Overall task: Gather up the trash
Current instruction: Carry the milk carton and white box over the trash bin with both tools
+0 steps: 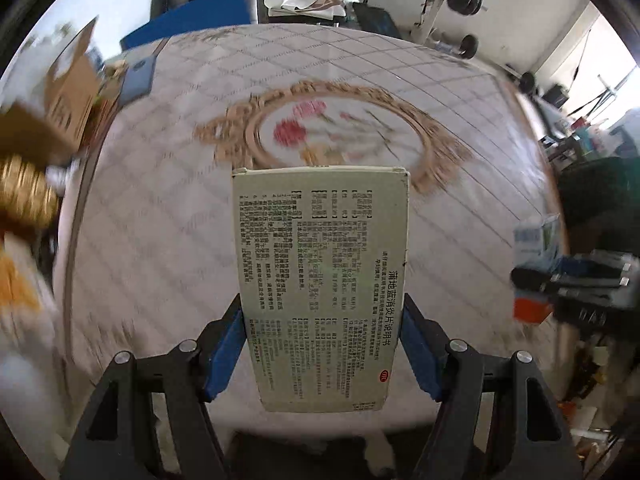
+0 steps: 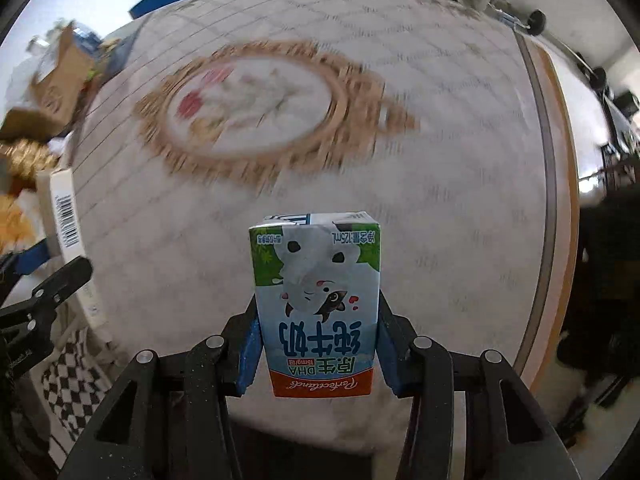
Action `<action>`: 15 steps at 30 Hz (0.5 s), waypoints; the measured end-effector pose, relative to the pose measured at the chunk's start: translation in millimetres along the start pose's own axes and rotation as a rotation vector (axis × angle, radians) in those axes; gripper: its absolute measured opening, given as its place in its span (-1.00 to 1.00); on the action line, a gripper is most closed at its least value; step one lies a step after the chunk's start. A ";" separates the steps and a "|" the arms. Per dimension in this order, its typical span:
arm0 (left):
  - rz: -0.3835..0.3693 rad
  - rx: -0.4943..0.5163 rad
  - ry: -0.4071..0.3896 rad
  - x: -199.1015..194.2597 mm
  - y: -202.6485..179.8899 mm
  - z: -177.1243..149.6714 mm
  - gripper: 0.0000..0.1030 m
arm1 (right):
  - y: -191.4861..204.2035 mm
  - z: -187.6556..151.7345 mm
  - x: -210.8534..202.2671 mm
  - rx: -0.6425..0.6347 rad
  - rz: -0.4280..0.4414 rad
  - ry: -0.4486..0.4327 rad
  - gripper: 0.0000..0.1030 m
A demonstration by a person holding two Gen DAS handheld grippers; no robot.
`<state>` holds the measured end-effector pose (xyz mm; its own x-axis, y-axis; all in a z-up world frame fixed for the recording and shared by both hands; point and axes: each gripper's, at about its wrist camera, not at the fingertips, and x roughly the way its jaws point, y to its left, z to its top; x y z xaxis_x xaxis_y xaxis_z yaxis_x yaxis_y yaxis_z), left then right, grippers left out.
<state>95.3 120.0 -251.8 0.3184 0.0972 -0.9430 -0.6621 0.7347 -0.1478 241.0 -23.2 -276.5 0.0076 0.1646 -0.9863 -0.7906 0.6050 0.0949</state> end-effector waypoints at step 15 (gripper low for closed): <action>-0.185 -0.431 0.235 77.8 33.3 -275.1 0.35 | 38.4 -293.2 133.5 -0.100 0.063 0.356 -0.02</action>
<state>-88.6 -32.7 -412.1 0.3284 -0.1972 -0.9237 -0.8442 0.3774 -0.3807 32.2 -206.5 -444.0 -0.2427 -0.0925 -0.9657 -0.8385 0.5206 0.1609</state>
